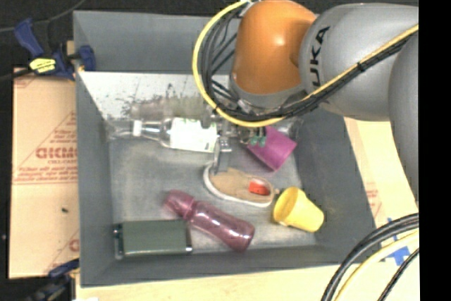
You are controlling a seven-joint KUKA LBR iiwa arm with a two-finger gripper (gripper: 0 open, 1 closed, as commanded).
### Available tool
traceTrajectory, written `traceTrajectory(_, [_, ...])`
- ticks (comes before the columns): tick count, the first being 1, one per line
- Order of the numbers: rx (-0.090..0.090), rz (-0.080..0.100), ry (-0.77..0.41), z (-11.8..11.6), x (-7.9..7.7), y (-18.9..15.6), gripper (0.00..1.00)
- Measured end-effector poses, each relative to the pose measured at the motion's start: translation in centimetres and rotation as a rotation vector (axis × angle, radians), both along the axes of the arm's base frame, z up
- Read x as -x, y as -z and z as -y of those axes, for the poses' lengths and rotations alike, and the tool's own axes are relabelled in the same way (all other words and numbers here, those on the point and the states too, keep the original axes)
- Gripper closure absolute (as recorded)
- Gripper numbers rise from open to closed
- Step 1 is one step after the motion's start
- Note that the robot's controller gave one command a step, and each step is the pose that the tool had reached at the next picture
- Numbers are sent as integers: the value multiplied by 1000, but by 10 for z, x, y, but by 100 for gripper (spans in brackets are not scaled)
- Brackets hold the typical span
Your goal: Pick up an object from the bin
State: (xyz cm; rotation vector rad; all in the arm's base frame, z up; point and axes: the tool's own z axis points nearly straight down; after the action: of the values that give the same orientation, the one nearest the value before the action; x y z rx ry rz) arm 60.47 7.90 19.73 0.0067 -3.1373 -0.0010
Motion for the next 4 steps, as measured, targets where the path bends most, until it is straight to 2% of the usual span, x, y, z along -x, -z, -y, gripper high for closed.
traceTrajectory(1, [-1, 8, 2, 0, -1, -5, 0])
traceTrajectory(2, [1, -5, 1, 60, 73, 72, 0])
traceTrajectory(3, [-1, 11, 34, 53, 57, 50, 0])
traceTrajectory(4, [3, 1, 10, 67, 53, 25, 0])
